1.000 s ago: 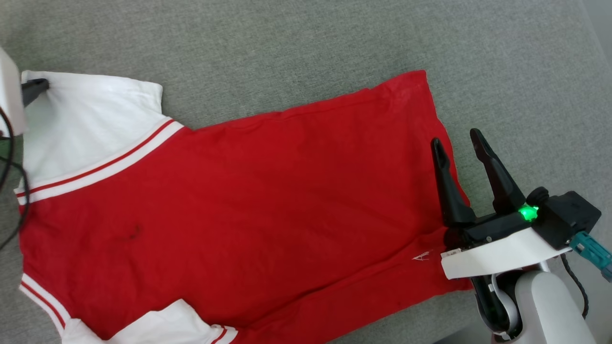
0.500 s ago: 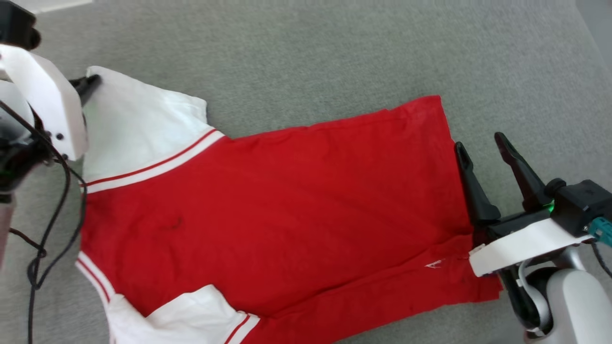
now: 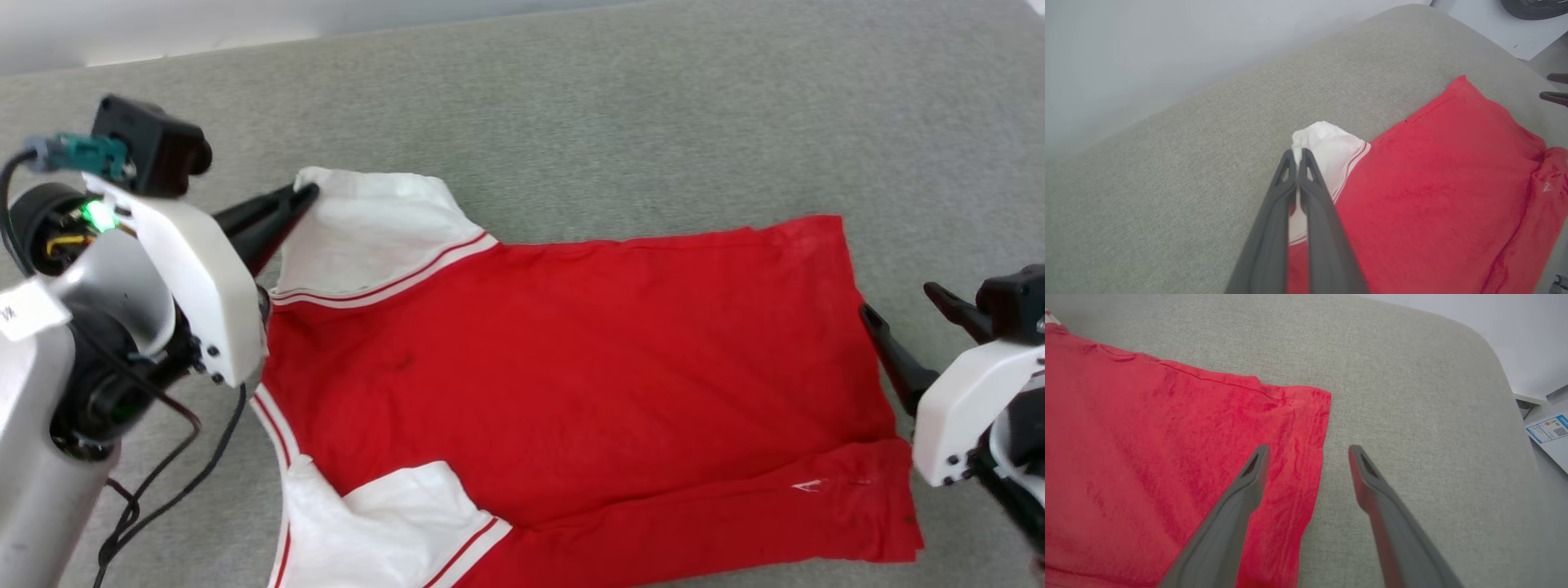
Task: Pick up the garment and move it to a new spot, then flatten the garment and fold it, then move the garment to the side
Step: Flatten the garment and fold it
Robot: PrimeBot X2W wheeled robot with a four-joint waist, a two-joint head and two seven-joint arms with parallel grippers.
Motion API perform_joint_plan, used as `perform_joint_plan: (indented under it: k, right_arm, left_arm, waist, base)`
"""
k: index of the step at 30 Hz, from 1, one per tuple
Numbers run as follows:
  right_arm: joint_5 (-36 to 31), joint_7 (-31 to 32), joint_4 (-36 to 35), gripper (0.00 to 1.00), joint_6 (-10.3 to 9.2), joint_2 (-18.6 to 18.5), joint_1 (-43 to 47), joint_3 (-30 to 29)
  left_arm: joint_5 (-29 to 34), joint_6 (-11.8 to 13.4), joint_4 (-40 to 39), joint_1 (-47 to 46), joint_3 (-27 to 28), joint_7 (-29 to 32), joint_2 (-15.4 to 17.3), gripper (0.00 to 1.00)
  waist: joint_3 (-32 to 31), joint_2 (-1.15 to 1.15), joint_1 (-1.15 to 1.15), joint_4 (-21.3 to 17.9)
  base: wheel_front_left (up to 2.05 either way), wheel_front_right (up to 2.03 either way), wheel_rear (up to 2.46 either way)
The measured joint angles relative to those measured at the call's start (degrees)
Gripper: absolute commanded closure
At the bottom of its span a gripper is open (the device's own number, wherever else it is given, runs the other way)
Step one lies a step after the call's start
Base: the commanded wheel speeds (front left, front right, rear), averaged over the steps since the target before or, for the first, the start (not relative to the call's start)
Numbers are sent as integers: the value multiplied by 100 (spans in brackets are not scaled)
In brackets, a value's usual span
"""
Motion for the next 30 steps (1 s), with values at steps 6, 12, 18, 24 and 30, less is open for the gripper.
perform_joint_plan:
  k: [6, 12, 18, 24, 30]
  right_arm:
    - [361, 1390, -56, 0, 1, -571, -381, -67]
    - [579, 2382, 337, 0, 1, -837, -1129, 11]
    - [601, 2909, 964, 0, 1, -993, -1845, 277]
    - [569, 3130, 1478, 0, 0, -1091, -2091, 621]
    - [659, 3145, 1705, 0, -7, -1254, -2119, 886]
  left_arm:
    - [58, 25, -715, 368, -43, -199, 41, 100]
    - [185, 109, -1246, 564, -108, -334, 18, 100]
    - [321, 107, -1470, 575, -216, -433, -9, 100]
    - [463, 109, -1640, 567, -380, -487, -130, 100]
    - [488, 163, -1773, 615, -417, -587, -207, 100]
  waist:
    - [39, 0, 0, 310]
    - [275, 0, 0, 536]
    - [543, 0, 0, 761]
    - [703, 0, 0, 1028]
    - [815, 0, 0, 1207]
  base:
    - [0, 0, 0]
    - [0, 0, 0]
    - [0, 0, 0]
    - [0, 0, 0]
    - [0, 0, 0]
